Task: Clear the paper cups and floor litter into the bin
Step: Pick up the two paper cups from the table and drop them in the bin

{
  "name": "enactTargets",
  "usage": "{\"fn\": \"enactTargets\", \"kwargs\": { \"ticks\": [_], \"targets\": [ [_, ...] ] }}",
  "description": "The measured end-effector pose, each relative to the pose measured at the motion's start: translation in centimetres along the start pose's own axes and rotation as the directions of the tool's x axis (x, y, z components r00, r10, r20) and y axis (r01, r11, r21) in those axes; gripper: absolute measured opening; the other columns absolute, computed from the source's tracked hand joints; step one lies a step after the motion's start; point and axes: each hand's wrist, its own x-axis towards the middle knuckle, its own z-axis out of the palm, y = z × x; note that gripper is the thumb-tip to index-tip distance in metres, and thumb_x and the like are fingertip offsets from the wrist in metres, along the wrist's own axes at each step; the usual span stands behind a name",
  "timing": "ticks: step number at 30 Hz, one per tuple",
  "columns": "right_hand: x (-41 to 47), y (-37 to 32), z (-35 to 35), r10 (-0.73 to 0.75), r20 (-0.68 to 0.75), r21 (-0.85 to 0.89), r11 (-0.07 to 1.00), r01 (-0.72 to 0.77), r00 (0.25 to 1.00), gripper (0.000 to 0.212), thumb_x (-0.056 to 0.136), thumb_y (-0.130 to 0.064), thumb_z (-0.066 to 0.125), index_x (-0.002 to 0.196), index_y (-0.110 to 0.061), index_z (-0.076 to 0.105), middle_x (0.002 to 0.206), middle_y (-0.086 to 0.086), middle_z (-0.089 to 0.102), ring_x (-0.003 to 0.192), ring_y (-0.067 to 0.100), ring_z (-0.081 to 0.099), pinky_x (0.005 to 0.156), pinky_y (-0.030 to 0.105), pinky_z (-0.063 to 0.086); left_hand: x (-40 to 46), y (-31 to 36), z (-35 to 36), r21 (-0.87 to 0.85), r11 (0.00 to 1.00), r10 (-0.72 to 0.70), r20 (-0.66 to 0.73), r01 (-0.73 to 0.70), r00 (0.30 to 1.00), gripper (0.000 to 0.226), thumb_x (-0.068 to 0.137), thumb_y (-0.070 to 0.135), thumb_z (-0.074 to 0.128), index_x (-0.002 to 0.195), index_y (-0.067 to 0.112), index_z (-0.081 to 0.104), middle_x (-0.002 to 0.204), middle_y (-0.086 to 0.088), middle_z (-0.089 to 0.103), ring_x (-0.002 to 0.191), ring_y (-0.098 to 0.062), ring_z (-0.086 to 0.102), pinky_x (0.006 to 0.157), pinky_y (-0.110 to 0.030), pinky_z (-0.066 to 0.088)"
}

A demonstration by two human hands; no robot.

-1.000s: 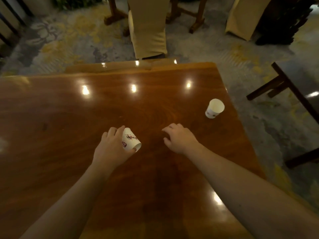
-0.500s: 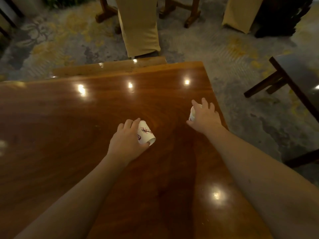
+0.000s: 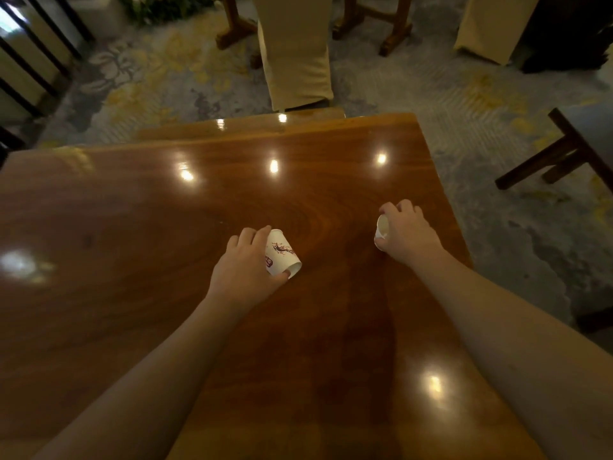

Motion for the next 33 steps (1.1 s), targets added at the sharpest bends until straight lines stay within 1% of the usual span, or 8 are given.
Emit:
{"fn": "enactTargets", "kwargs": {
  "ticks": [8, 11, 14, 19, 21, 25, 28, 33],
  "targets": [
    [-9.0, -5.1, -0.6, -0.079, -0.033, -0.004, 0.997, 0.079, 0.996, 0.055, 0.078, -0.038, 0.076, 0.121, -0.028, 0.043, 0.118, 0.005, 0.042, 0.109, 0.026, 0.044, 0.075, 0.037, 0.049, -7.8, -5.5, -2.6, -0.021, 0.999, -0.045, -0.055, 0.044, 0.997, 0.097, 0.069, 0.06, 0.074, 0.148, 0.024, 0.031, 0.134, 0.002, 0.045, 0.115, -0.02, 0.042, 0.081, -0.037, 0.051],
    [-14.0, -8.2, -1.0, -0.11, -0.059, 0.003, 0.994, 0.111, 0.992, 0.053, 0.079, -0.039, 0.074, 0.122, -0.027, 0.044, 0.118, 0.004, 0.043, 0.108, 0.025, 0.044, 0.078, 0.04, 0.052, -12.0, -7.7, -3.5, -0.047, 0.998, -0.053, -0.079, 0.049, 0.995, 0.097, 0.068, 0.061, 0.074, 0.147, 0.024, 0.032, 0.133, 0.002, 0.045, 0.117, -0.021, 0.043, 0.081, -0.039, 0.05],
    [-19.7, -11.6, -1.3, -0.107, -0.081, 0.01, 0.994, 0.108, 0.991, 0.054, 0.079, -0.041, 0.074, 0.123, -0.028, 0.045, 0.12, 0.003, 0.043, 0.11, 0.024, 0.045, 0.082, 0.044, 0.053, -17.0, -10.3, -4.0, -0.074, 0.997, -0.041, -0.09, 0.034, 0.995, 0.097, 0.067, 0.061, 0.074, 0.147, 0.025, 0.032, 0.133, 0.002, 0.045, 0.117, -0.021, 0.043, 0.082, -0.039, 0.05],
    [-29.0, -16.9, -1.2, -0.13, -0.101, 0.02, 0.991, 0.133, 0.986, 0.056, 0.079, -0.041, 0.074, 0.125, -0.027, 0.046, 0.123, 0.004, 0.044, 0.112, 0.025, 0.046, 0.084, 0.044, 0.054, -26.0, -14.7, -5.0, -0.107, 0.993, -0.049, -0.084, 0.04, 0.995, 0.097, 0.068, 0.06, 0.076, 0.147, 0.027, 0.031, 0.135, 0.003, 0.045, 0.115, -0.018, 0.044, 0.085, -0.037, 0.049],
    [-32.5, -18.8, -1.1, -0.135, -0.107, 0.033, 0.99, 0.139, 0.985, 0.056, 0.079, -0.043, 0.074, 0.125, -0.029, 0.045, 0.123, 0.003, 0.045, 0.111, 0.024, 0.046, 0.083, 0.041, 0.054, -29.5, -16.3, -5.5, -0.127, 0.991, -0.054, -0.086, 0.043, 0.995, 0.097, 0.068, 0.06, 0.076, 0.147, 0.028, 0.03, 0.135, 0.004, 0.045, 0.115, -0.018, 0.044, 0.085, -0.036, 0.047],
    [-39.2, -22.4, -0.5, -0.162, -0.105, 0.072, 0.983, 0.17, 0.981, 0.055, 0.079, -0.045, 0.072, 0.125, -0.032, 0.044, 0.122, 0.0, 0.045, 0.106, 0.017, 0.046, 0.079, 0.031, 0.049, -35.9, -18.9, -6.8, -0.178, 0.981, -0.089, -0.039, 0.081, 0.995, 0.099, 0.067, 0.063, 0.075, 0.147, 0.032, 0.027, 0.135, 0.008, 0.043, 0.115, -0.015, 0.043, 0.086, -0.037, 0.047],
    [-43.4, -24.6, -0.2, -0.211, -0.099, 0.081, 0.972, 0.219, 0.972, 0.055, 0.081, -0.044, 0.072, 0.127, -0.032, 0.044, 0.122, -0.003, 0.044, 0.108, 0.016, 0.047, 0.08, 0.026, 0.046, -39.9, -19.6, -7.4, -0.174, 0.982, -0.094, -0.073, 0.08, 0.993, 0.1, 0.067, 0.064, 0.074, 0.148, 0.031, 0.027, 0.135, 0.007, 0.043, 0.114, -0.014, 0.044, 0.086, -0.035, 0.047],
    [-47.8, -26.4, 0.2, -0.261, -0.087, 0.093, 0.959, 0.269, 0.961, 0.057, 0.082, -0.044, 0.073, 0.13, -0.031, 0.045, 0.127, -0.005, 0.045, 0.11, 0.012, 0.046, 0.085, 0.026, 0.048, -43.8, -18.7, -7.7, -0.188, 0.978, -0.114, -0.101, 0.094, 0.988, 0.099, 0.068, 0.065, 0.073, 0.148, 0.032, 0.026, 0.135, 0.009, 0.043, 0.116, -0.013, 0.043, 0.088, -0.034, 0.045]
  ]
}}
